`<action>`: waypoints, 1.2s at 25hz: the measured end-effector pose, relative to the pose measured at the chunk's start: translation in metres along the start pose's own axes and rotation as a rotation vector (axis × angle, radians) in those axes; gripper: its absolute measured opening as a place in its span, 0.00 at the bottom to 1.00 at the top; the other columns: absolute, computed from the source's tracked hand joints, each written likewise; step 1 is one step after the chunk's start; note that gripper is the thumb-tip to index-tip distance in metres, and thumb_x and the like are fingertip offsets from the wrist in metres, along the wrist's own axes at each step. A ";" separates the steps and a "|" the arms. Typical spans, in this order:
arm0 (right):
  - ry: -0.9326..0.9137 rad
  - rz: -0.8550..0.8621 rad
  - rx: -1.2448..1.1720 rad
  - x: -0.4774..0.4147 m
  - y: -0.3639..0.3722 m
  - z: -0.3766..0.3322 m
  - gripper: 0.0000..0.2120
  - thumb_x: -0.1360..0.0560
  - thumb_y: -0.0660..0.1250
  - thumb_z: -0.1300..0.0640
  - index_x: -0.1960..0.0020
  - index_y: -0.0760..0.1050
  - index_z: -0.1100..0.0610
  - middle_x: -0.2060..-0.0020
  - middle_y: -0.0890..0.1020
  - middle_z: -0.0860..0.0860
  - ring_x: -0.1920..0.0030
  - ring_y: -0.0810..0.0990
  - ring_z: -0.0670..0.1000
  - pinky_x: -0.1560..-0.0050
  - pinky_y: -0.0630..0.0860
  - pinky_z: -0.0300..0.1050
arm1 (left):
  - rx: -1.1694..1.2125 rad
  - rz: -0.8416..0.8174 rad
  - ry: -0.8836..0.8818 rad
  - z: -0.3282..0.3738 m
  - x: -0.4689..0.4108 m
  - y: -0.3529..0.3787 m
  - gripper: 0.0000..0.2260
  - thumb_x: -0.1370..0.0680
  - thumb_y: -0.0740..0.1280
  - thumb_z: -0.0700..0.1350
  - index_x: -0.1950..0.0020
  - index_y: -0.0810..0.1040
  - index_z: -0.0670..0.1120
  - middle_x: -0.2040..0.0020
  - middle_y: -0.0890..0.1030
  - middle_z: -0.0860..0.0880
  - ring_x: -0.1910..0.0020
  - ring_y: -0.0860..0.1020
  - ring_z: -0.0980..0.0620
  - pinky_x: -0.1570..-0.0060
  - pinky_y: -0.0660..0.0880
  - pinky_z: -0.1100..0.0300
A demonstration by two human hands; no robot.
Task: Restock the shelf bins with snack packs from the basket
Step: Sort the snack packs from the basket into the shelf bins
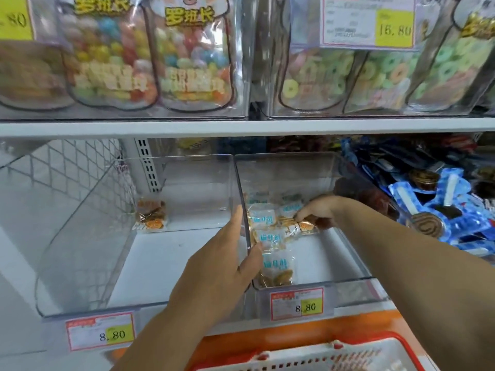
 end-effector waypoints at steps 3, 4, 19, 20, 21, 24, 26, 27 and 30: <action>-0.043 0.020 -0.101 -0.006 -0.003 0.003 0.15 0.28 0.71 0.66 0.42 0.77 0.68 0.45 0.82 0.63 0.49 0.80 0.58 0.36 0.73 0.56 | 0.015 -0.003 -0.017 0.002 0.002 0.000 0.30 0.20 0.51 0.62 0.23 0.37 0.65 0.23 0.58 0.63 0.28 0.67 0.56 0.34 0.69 0.57; -0.088 0.060 -0.125 -0.004 -0.005 0.001 0.11 0.28 0.70 0.68 0.45 0.77 0.68 0.48 0.82 0.64 0.51 0.79 0.57 0.39 0.75 0.56 | 0.017 0.002 -0.022 0.002 0.002 -0.001 0.30 0.20 0.51 0.62 0.23 0.37 0.65 0.23 0.58 0.63 0.28 0.67 0.56 0.34 0.69 0.57; -0.217 0.344 0.128 0.032 -0.021 -0.008 0.13 0.21 0.62 0.63 0.37 0.74 0.63 0.39 0.79 0.59 0.40 0.78 0.58 0.38 0.74 0.48 | 0.022 0.072 -0.043 -0.001 0.007 0.001 0.30 0.21 0.57 0.62 0.22 0.48 0.62 0.22 0.57 0.61 0.26 0.64 0.55 0.30 0.65 0.54; -0.298 0.431 0.071 0.051 -0.031 -0.010 0.15 0.21 0.61 0.63 0.35 0.73 0.62 0.38 0.78 0.59 0.38 0.77 0.59 0.37 0.72 0.49 | -0.002 0.153 -0.007 0.005 0.014 -0.004 0.29 0.20 0.58 0.61 0.21 0.51 0.60 0.23 0.58 0.59 0.27 0.63 0.57 0.29 0.62 0.55; -0.390 0.524 -0.017 0.073 -0.040 -0.008 0.16 0.21 0.59 0.63 0.34 0.73 0.60 0.39 0.79 0.58 0.39 0.77 0.58 0.39 0.72 0.49 | -0.006 0.275 0.066 0.013 0.024 -0.011 0.27 0.20 0.59 0.60 0.22 0.57 0.57 0.24 0.63 0.58 0.29 0.62 0.60 0.30 0.61 0.58; -0.765 0.813 -0.406 0.175 -0.038 0.020 0.14 0.23 0.57 0.65 0.45 0.76 0.52 0.55 0.82 0.50 0.57 0.81 0.48 0.52 0.78 0.45 | 0.013 0.518 0.330 0.036 0.061 -0.008 0.20 0.22 0.60 0.53 0.32 0.74 0.48 0.40 0.77 0.53 0.41 0.68 0.62 0.40 0.66 0.63; -0.854 0.840 -0.465 0.216 -0.003 0.059 0.14 0.24 0.58 0.64 0.52 0.75 0.47 0.61 0.80 0.47 0.64 0.79 0.48 0.60 0.76 0.42 | 0.027 0.391 0.398 0.037 0.079 0.030 0.17 0.23 0.61 0.51 0.36 0.76 0.48 0.44 0.78 0.54 0.46 0.72 0.60 0.47 0.70 0.66; -0.807 0.819 -0.430 0.219 0.019 0.085 0.14 0.24 0.59 0.63 0.55 0.74 0.44 0.63 0.80 0.46 0.65 0.78 0.50 0.61 0.75 0.44 | 0.020 0.277 0.405 0.034 0.087 0.056 0.16 0.22 0.61 0.51 0.36 0.76 0.49 0.43 0.77 0.54 0.46 0.74 0.59 0.49 0.73 0.65; -0.507 0.578 -0.097 0.195 0.088 0.170 0.13 0.23 0.62 0.64 0.56 0.75 0.45 0.60 0.82 0.47 0.57 0.81 0.53 0.56 0.73 0.44 | -0.047 -0.126 0.271 0.002 0.117 0.140 0.17 0.20 0.62 0.50 0.31 0.73 0.51 0.34 0.71 0.55 0.36 0.72 0.55 0.41 0.74 0.58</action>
Point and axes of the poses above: each hand's wrist, its own x-axis away from the middle knuckle, its own y-axis out of the palm, z = x × y, the point moved 7 cm from there along -x, towards the middle knuckle
